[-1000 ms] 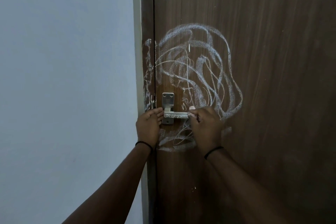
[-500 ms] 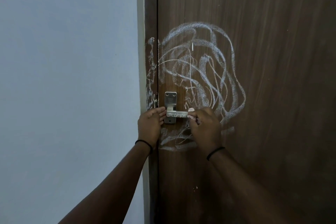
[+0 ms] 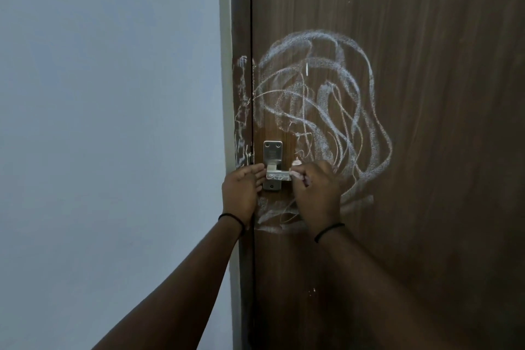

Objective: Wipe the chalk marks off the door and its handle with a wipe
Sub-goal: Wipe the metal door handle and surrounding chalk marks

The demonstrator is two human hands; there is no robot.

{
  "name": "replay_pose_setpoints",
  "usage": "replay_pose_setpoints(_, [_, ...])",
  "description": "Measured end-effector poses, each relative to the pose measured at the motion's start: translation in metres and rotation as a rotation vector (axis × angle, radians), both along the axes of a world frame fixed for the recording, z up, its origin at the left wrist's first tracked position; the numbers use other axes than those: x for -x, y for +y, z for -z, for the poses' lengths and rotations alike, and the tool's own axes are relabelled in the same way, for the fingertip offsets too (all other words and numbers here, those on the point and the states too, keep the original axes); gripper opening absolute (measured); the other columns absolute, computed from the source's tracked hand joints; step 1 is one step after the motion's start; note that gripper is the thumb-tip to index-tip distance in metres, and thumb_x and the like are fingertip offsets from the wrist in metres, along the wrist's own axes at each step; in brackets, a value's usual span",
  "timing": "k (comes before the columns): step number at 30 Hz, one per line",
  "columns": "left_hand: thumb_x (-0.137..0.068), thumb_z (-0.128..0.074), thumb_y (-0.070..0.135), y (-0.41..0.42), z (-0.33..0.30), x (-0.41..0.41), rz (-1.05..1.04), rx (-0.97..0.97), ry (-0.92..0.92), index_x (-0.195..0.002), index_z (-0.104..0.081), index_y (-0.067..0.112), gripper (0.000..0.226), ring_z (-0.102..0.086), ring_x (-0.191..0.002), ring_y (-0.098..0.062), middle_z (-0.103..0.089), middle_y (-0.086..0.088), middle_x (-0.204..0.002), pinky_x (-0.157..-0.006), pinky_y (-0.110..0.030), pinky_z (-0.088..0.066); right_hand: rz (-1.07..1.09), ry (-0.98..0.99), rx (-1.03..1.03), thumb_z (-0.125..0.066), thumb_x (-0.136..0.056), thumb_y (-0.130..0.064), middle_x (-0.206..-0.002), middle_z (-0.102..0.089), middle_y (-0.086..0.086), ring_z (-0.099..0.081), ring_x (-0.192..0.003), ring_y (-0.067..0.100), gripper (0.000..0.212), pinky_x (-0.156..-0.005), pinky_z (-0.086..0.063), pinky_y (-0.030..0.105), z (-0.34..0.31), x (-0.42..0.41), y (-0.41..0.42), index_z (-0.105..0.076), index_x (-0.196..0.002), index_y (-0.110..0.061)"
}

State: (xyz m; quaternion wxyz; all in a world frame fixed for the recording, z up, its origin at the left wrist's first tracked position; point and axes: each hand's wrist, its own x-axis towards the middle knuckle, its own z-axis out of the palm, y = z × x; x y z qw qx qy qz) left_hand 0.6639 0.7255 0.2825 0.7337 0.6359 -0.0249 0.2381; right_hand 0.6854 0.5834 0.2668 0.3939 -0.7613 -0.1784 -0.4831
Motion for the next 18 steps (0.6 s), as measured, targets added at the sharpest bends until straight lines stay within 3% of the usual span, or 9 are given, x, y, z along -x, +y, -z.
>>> replay_pose_setpoints(3, [-0.102, -0.037, 0.003, 0.002, 0.002, -0.001, 0.008, -0.007, 0.002, -0.123, -0.062, -0.005, 0.034, -0.069, -0.093, -0.014, -0.07, -0.018, -0.113, -0.072, -0.014, -0.056, -0.014, -0.016, 0.089, -0.069, -0.081, 0.004, -0.095, -0.062, 0.006, -0.059, -0.081, 0.014, 0.015, -0.072, -0.044, 0.019, 0.011, 0.002, 0.0, -0.074, -0.091, -0.007])
replay_pose_setpoints(6, [-0.102, -0.037, 0.002, 0.001, 0.003, 0.001, 0.011, -0.01, -0.005, -0.124, -0.062, -0.005, 0.034, -0.069, -0.093, -0.013, -0.069, -0.017, -0.115, -0.072, -0.013, -0.056, -0.001, -0.033, 0.026, -0.072, -0.08, 0.003, -0.095, -0.062, 0.004, -0.061, -0.081, 0.013, 0.016, -0.073, -0.047, 0.021, 0.012, -0.001, -0.011, -0.074, -0.09, -0.009])
replay_pose_setpoints(9, [-0.101, -0.037, 0.002, 0.0, 0.001, -0.001, 0.01, -0.001, 0.001, -0.123, -0.062, -0.005, 0.034, -0.069, -0.097, -0.019, -0.07, -0.017, -0.114, -0.076, -0.015, -0.057, 0.009, -0.018, -0.021, -0.071, -0.083, 0.0, -0.093, -0.061, 0.005, -0.059, -0.08, 0.015, 0.013, -0.072, -0.044, 0.021, 0.004, -0.002, -0.002, -0.074, -0.091, -0.009])
replay_pose_setpoints(13, [-0.102, -0.037, 0.002, 0.003, 0.002, -0.001, 0.028, 0.002, 0.004, -0.125, -0.061, -0.005, 0.034, -0.069, -0.096, -0.017, -0.069, -0.017, -0.116, -0.075, -0.015, -0.057, -0.015, -0.002, 0.067, -0.072, -0.082, 0.0, -0.09, -0.06, 0.005, -0.053, -0.075, 0.008, 0.013, -0.067, -0.04, 0.018, 0.008, 0.0, 0.008, -0.075, -0.091, -0.008])
replay_pose_setpoints(18, [-0.102, -0.037, 0.001, 0.001, 0.002, 0.0, 0.035, 0.019, 0.001, -0.124, -0.061, -0.006, 0.033, -0.068, -0.101, -0.023, -0.068, -0.02, -0.116, -0.076, -0.016, -0.057, -0.023, 0.032, -0.082, -0.073, -0.082, -0.003, -0.092, -0.063, 0.006, -0.061, -0.08, 0.017, 0.01, -0.069, -0.042, 0.021, -0.006, -0.001, 0.009, -0.076, -0.089, -0.01])
